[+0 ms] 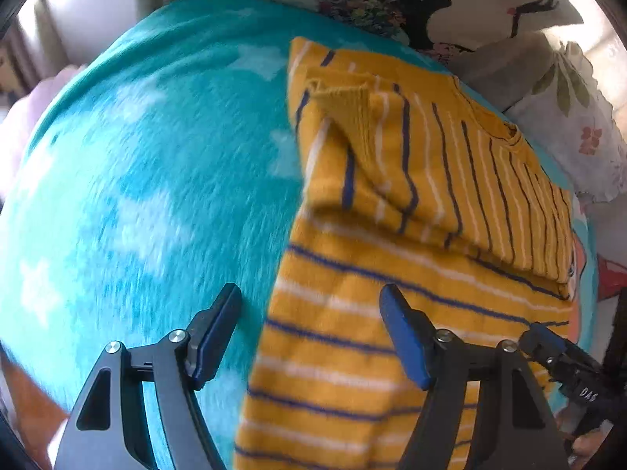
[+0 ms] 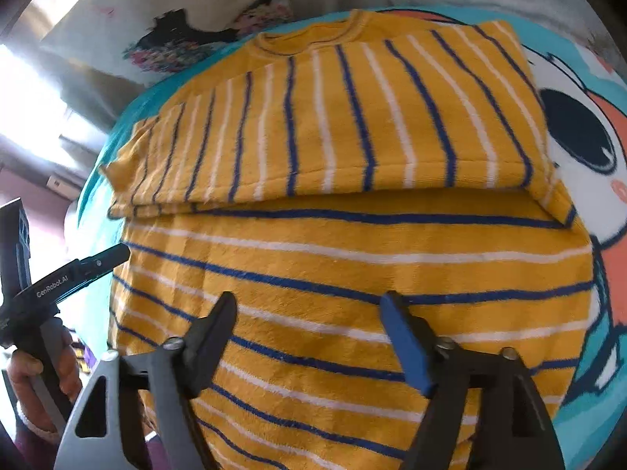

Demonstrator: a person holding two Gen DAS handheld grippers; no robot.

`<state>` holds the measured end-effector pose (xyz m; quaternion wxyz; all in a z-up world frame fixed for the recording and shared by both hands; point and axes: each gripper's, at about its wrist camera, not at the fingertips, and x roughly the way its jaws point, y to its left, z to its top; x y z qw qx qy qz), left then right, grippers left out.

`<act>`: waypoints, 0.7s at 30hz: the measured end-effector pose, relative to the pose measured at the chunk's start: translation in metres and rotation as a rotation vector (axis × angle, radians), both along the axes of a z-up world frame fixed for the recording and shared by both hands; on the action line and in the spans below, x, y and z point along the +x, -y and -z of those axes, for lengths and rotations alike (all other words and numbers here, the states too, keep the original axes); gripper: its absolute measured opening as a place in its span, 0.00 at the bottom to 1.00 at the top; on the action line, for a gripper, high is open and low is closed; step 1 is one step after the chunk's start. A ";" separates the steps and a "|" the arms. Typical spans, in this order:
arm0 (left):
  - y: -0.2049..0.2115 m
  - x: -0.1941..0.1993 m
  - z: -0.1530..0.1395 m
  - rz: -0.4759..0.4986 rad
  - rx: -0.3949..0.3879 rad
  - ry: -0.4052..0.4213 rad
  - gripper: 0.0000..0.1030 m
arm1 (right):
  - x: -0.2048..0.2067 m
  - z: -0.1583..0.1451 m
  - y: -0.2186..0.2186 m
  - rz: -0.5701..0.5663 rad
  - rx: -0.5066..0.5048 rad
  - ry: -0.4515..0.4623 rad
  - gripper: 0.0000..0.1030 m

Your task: Fold small clothes

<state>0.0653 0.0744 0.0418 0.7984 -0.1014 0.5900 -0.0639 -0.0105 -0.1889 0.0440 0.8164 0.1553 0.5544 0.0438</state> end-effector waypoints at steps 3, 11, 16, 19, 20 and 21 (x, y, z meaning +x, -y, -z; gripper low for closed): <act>-0.003 -0.024 -0.012 -0.026 -0.012 0.010 0.70 | -0.003 0.002 -0.009 -0.049 -0.014 0.032 0.96; -0.007 -0.075 -0.021 -0.077 0.076 0.049 0.70 | -0.016 0.010 -0.036 -0.165 -0.195 0.120 1.00; -0.002 -0.096 -0.007 -0.098 0.104 0.018 0.70 | -0.027 0.017 -0.051 -0.237 -0.334 0.158 1.00; -0.001 -0.105 0.001 -0.107 0.110 -0.001 0.70 | -0.029 0.016 -0.049 -0.237 -0.328 0.167 1.00; 0.000 -0.106 0.002 -0.106 0.116 0.008 0.70 | -0.029 0.016 -0.048 -0.238 -0.325 0.169 1.00; 0.001 -0.107 0.001 -0.102 0.123 0.011 0.70 | -0.030 0.016 -0.048 -0.238 -0.322 0.172 1.00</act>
